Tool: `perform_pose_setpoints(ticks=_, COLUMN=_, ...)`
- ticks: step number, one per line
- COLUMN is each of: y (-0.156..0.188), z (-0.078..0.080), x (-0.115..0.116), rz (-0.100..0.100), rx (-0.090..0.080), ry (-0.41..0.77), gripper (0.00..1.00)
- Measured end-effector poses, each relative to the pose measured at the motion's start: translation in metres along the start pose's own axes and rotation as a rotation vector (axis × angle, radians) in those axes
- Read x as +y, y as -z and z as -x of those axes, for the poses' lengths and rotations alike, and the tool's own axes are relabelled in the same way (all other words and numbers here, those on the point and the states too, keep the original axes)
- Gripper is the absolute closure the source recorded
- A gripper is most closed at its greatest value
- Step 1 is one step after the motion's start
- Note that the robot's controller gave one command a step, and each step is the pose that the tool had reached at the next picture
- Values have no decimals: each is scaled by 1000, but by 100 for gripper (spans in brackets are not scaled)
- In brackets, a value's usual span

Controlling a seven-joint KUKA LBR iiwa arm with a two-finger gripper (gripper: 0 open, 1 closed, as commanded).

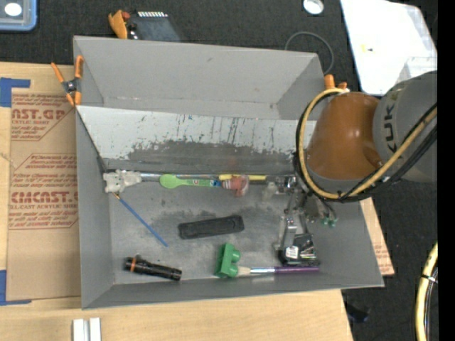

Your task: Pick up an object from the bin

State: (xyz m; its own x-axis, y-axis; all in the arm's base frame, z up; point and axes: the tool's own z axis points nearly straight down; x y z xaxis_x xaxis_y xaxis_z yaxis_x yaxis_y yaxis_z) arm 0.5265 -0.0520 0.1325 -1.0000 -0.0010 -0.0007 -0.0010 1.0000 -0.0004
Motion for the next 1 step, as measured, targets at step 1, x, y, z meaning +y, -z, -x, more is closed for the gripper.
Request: perform_pose_setpoints(ticks=1, y=0, z=0, x=0, rz=0, rx=0, ry=0, gripper=0)
